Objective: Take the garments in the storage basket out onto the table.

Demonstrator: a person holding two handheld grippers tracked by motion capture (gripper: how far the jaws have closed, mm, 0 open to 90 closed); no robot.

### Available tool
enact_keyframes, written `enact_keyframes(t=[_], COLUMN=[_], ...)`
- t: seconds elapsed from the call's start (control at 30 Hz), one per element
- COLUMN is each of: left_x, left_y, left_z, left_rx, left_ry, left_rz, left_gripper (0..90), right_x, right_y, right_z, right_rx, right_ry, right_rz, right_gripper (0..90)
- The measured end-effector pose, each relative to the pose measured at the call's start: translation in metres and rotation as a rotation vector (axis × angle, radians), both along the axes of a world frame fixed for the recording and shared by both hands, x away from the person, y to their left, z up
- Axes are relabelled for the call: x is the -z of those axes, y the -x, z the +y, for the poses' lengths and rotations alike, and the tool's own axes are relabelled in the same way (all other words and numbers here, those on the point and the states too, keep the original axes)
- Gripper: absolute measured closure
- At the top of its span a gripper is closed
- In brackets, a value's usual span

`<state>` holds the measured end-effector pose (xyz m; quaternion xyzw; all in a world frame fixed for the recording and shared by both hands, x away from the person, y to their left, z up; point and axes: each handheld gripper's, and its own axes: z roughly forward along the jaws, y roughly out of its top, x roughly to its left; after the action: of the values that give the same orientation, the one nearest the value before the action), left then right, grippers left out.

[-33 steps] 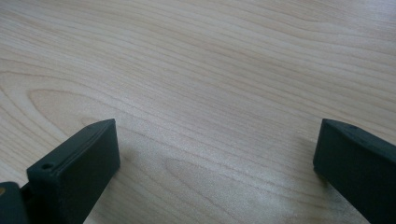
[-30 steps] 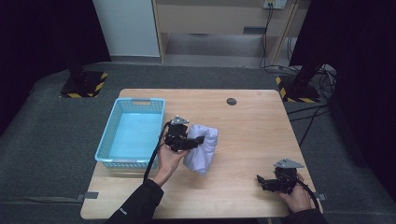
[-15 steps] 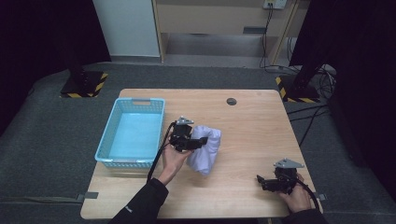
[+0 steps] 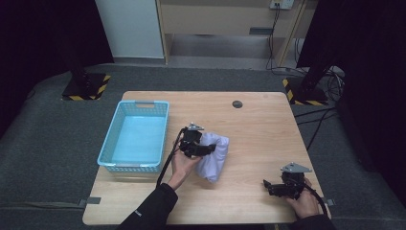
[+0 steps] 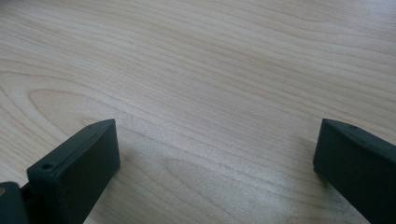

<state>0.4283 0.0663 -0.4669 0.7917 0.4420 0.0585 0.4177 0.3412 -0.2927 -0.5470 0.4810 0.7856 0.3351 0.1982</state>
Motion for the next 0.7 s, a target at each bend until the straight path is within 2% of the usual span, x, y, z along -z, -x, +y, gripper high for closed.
enact_keyframes(t=[0.3,0.43,0.6,0.7], left_x=[0.007,0.011,0.016,0.018], left_y=[-0.003,-0.004,-0.006,-0.007], left_z=[-0.003,-0.004,-0.006,-0.008], left_rx=[-0.003,-0.001,0.003,0.014], left_ry=[0.001,0.006,0.02,0.032], left_rz=[0.01,0.021,0.048,0.078], left_gripper=[51.4,48.2,38.4,24.0], right_x=[0.0,0.0,0.0,0.0], right_y=[0.0,0.0,0.0,0.0], right_z=[0.0,0.0,0.0,0.0], right_rx=[0.0,0.0,0.0,0.0], right_ry=[0.001,0.001,0.001,0.0], right_rz=[0.0,0.0,0.0,0.0], right_gripper=[0.7,0.7,0.7,0.7])
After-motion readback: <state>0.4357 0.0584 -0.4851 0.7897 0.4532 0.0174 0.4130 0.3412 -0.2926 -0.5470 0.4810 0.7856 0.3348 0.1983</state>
